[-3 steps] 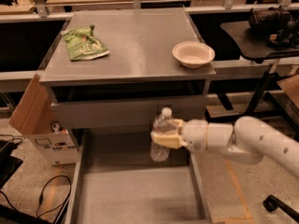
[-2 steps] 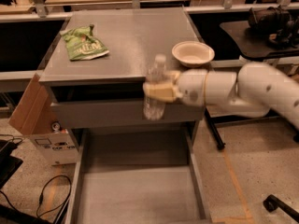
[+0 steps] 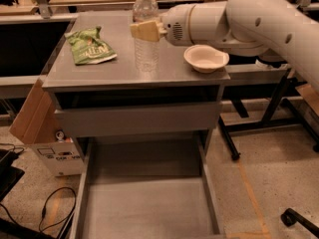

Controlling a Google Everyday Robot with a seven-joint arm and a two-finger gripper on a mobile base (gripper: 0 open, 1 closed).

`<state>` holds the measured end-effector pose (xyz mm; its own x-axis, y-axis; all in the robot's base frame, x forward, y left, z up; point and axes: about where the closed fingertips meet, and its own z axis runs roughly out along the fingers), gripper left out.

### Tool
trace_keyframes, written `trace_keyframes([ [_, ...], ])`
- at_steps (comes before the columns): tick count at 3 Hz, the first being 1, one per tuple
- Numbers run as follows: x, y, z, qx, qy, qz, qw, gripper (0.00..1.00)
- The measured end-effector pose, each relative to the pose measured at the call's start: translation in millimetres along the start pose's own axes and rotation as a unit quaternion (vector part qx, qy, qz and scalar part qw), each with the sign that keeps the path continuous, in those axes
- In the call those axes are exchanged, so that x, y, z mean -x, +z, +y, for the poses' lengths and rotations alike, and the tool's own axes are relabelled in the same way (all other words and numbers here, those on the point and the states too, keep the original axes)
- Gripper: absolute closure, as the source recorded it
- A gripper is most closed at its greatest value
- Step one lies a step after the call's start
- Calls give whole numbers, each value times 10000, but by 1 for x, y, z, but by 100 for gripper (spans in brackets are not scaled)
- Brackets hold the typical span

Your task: Pick water bottle from middle drawer and place on counter

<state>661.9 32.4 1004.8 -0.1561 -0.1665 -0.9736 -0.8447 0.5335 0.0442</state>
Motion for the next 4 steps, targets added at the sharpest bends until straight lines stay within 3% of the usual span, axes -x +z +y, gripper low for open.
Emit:
trace_keyframes([
  [1, -5, 15, 10, 162, 237, 60, 9996, 100],
  [2, -5, 13, 9, 146, 217, 53, 9996, 100],
  [3, 3, 14, 1, 23, 290, -7, 9996, 100],
  [4, 24, 17, -27, -354, 394, -160, 9985, 100],
])
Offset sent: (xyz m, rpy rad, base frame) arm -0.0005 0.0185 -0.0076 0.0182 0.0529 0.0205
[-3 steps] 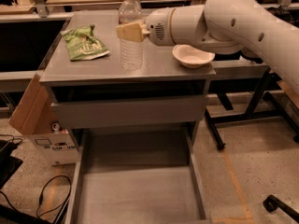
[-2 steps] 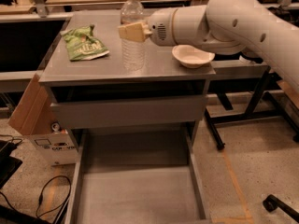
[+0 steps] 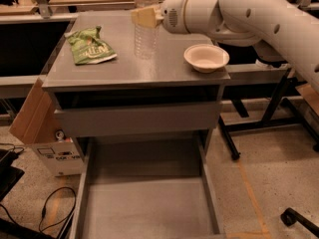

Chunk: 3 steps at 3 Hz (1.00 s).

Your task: Pick water bottle from middle drawer and place on counter

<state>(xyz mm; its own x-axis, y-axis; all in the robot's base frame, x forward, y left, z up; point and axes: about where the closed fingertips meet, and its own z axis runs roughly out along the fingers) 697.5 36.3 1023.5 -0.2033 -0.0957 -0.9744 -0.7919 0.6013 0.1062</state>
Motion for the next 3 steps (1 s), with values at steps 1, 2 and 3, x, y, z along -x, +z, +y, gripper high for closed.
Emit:
trace_keyframes([
  [1, 31, 11, -53, -601, 64, -251, 9979, 100],
  [2, 54, 32, -99, -1092, -2, -341, 9934, 100],
  [3, 54, 77, -126, -1507, -30, -189, 9884, 100],
])
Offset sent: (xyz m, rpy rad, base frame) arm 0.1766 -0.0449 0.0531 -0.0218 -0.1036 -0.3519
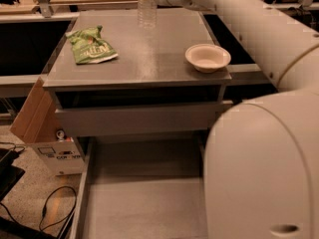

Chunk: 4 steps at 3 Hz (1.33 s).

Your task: Pick water bottle from middle drawer and place on counter

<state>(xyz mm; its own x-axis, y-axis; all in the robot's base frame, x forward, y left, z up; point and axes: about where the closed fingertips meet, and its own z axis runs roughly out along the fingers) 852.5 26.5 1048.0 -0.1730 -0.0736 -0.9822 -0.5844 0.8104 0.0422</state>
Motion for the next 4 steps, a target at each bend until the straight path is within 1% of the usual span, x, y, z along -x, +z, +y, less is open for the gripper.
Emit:
trace_keyframes([
  [1, -21, 46, -23, -465, -31, 218, 9987, 100],
  [2, -54, 85, -41, -837, -76, 518, 9951, 100],
  [3, -77, 103, -56, -1142, -62, 691, 9910, 100],
  [4, -102, 104, -70, -1428, 227, 575, 9878, 100],
])
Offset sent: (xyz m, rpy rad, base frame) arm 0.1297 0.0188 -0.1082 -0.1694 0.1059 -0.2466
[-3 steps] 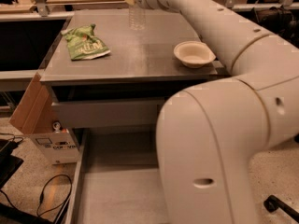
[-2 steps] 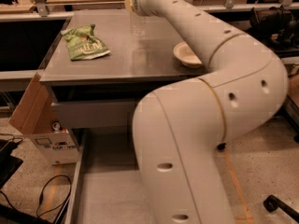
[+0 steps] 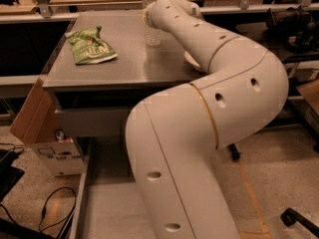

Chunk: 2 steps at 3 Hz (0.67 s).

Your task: Pick water bottle from middle drawer and place on counter

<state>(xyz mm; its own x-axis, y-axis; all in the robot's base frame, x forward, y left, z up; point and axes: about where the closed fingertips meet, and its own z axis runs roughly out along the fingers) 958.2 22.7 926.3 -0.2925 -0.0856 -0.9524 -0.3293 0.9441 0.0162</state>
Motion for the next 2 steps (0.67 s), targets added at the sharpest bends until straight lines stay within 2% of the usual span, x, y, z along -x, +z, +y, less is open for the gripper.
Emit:
trace_keyframes([
  [1, 2, 0, 0, 0, 0, 0, 10000, 98],
  [2, 2, 0, 0, 0, 0, 0, 10000, 76],
])
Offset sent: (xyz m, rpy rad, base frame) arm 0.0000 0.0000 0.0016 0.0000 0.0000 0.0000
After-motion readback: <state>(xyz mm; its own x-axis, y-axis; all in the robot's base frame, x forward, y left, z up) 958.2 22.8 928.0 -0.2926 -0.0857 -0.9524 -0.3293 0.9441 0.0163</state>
